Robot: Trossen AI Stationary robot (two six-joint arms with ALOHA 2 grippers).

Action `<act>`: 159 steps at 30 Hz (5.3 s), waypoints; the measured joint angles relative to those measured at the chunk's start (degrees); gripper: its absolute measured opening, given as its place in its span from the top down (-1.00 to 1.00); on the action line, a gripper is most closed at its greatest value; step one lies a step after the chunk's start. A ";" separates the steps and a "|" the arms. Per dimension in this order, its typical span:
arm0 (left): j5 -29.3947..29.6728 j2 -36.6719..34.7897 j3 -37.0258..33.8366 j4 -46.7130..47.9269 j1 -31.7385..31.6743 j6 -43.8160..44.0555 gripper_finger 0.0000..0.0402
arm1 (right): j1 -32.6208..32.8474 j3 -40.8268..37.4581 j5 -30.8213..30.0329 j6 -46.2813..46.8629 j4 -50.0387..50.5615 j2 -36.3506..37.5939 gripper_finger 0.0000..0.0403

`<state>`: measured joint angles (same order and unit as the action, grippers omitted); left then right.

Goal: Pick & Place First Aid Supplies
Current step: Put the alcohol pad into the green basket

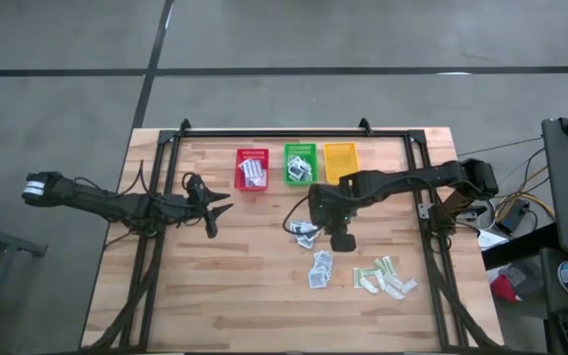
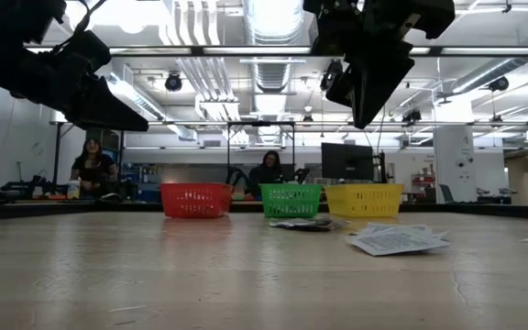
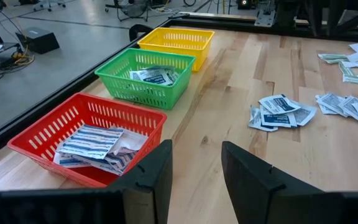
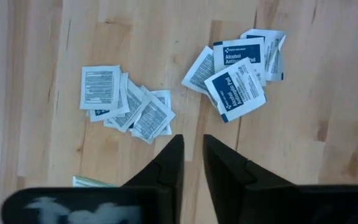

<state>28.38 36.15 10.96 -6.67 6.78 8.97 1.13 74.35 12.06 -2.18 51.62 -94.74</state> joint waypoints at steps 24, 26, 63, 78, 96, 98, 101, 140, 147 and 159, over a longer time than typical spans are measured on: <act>0.00 0.03 0.02 -0.41 -0.01 0.01 0.34 | -0.65 1.01 -1.52 -6.23 -6.00 -5.41 0.12; 0.00 0.03 0.02 -0.40 -0.01 0.00 0.34 | -1.07 0.90 -1.68 -6.94 -5.93 -5.87 0.12; 0.02 0.05 0.02 -0.80 -0.01 -0.04 0.34 | -3.66 1.34 -1.66 -14.06 -7.96 -20.08 0.16; 0.01 0.05 0.02 -0.80 -0.01 -0.05 0.34 | -3.66 1.20 -1.51 -13.62 -7.05 -19.82 0.57; 0.02 0.05 0.02 -0.78 -0.01 -0.20 0.34 | -3.64 1.07 -1.42 -13.21 -3.63 -16.46 0.82; 0.02 0.05 0.02 -0.80 -0.01 -0.24 0.34 | -3.64 1.07 -1.36 -13.28 -3.64 -15.50 0.84; 0.02 0.05 0.02 -0.85 -0.01 -0.27 0.34 | -3.64 1.09 -1.27 -13.26 -3.65 -13.94 0.89; 0.02 0.05 0.02 -1.06 -0.01 -0.22 0.34 | -3.66 4.72 10.42 -10.40 -4.18 -11.76 0.96; 0.02 0.05 0.02 -1.04 -0.01 -0.22 0.34 | -3.66 4.72 10.30 -10.72 -4.17 -11.99 0.75; 0.02 0.05 0.02 -1.04 0.00 -0.10 0.34 | -3.94 4.63 0.35 -8.48 -4.23 -12.06 0.28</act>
<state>28.40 36.21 10.98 -7.70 6.77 8.87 -2.81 78.98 12.40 -10.66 47.40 -106.80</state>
